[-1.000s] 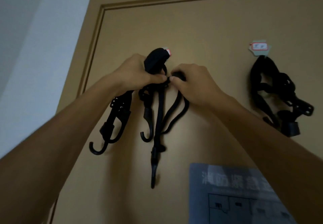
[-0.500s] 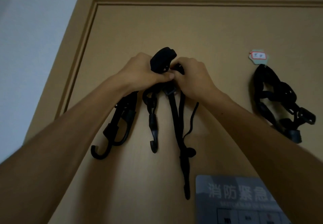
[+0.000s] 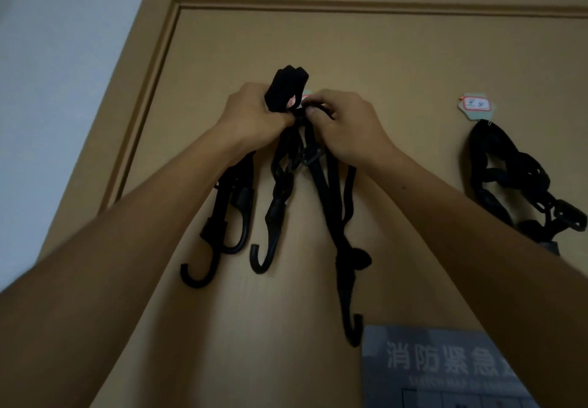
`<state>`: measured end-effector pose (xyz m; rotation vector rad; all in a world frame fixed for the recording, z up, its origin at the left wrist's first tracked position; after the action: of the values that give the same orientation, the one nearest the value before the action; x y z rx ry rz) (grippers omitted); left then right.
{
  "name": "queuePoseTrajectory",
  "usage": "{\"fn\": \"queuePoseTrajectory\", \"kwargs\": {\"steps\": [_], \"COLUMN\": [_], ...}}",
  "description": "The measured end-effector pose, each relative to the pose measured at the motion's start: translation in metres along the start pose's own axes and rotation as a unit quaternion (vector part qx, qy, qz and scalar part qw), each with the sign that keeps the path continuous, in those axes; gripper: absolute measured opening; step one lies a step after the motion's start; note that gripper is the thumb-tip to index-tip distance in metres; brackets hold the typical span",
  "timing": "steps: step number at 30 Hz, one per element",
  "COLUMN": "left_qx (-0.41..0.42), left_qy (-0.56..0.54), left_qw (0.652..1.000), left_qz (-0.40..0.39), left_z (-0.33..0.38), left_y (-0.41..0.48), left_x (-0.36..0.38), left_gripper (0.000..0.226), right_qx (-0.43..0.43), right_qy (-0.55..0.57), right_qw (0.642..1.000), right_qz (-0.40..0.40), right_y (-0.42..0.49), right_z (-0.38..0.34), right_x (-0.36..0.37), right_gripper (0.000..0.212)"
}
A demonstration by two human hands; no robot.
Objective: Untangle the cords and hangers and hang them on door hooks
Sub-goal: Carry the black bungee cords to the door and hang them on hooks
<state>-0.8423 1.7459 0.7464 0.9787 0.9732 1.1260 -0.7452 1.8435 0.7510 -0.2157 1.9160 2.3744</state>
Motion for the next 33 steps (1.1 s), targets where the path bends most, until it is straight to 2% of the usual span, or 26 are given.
{"fn": "queuePoseTrajectory", "kwargs": {"steps": [4, 8, 13, 16, 18, 20, 24, 30, 33], "left_qx": [0.004, 0.009, -0.001, -0.027, -0.042, -0.054, -0.067, -0.086, -0.095], "left_qy": [0.011, 0.011, 0.039, 0.037, 0.028, 0.009, -0.013, -0.052, -0.06], "left_qw": [1.0, 0.999, 0.999, 0.999, 0.999, 0.998, 0.997, 0.994, 0.993], "left_qz": [0.025, 0.032, 0.012, -0.003, -0.017, -0.032, -0.042, -0.036, -0.033], "left_z": [0.0, 0.001, 0.001, -0.005, -0.008, -0.01, -0.008, -0.01, -0.013], "left_y": [0.006, 0.012, 0.015, 0.015, 0.014, 0.012, 0.007, 0.0, -0.004], "left_x": [-0.002, -0.004, -0.005, -0.004, -0.003, -0.003, 0.001, 0.003, 0.001], "left_gripper": [0.01, 0.021, 0.013, 0.015, 0.016, 0.019, 0.016, 0.011, 0.015], "right_qx": [-0.004, 0.011, 0.016, 0.012, 0.021, 0.04, 0.102, 0.192, 0.208], "right_qy": [-0.068, -0.118, -0.176, -0.195, -0.199, -0.183, -0.112, -0.016, 0.009], "right_qw": [0.997, 0.992, 0.984, 0.981, 0.98, 0.982, 0.988, 0.98, 0.976], "right_qz": [0.023, 0.044, 0.029, 0.009, 0.0, -0.007, -0.02, -0.053, -0.072], "right_y": [0.007, 0.011, 0.011, 0.013, 0.013, 0.011, 0.008, -0.003, -0.01], "right_z": [0.003, 0.002, -0.002, -0.006, -0.007, -0.006, 0.0, 0.006, 0.006], "right_x": [0.004, 0.002, 0.004, 0.006, 0.006, 0.005, 0.003, 0.006, 0.01], "right_gripper": [0.027, 0.019, 0.018, 0.005, 0.012, 0.022, 0.009, 0.019, 0.022]}}
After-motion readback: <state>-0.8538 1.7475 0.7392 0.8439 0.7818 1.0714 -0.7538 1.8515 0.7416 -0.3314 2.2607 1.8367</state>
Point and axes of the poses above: each hand's wrist, its own y-axis towards the middle knuckle, its own x-axis out of the palm, z = x × y, the point moved 5 cm from there along y, towards the middle knuckle, and after that the axes turned 2 degrees about -x, right-handed, at the moved point
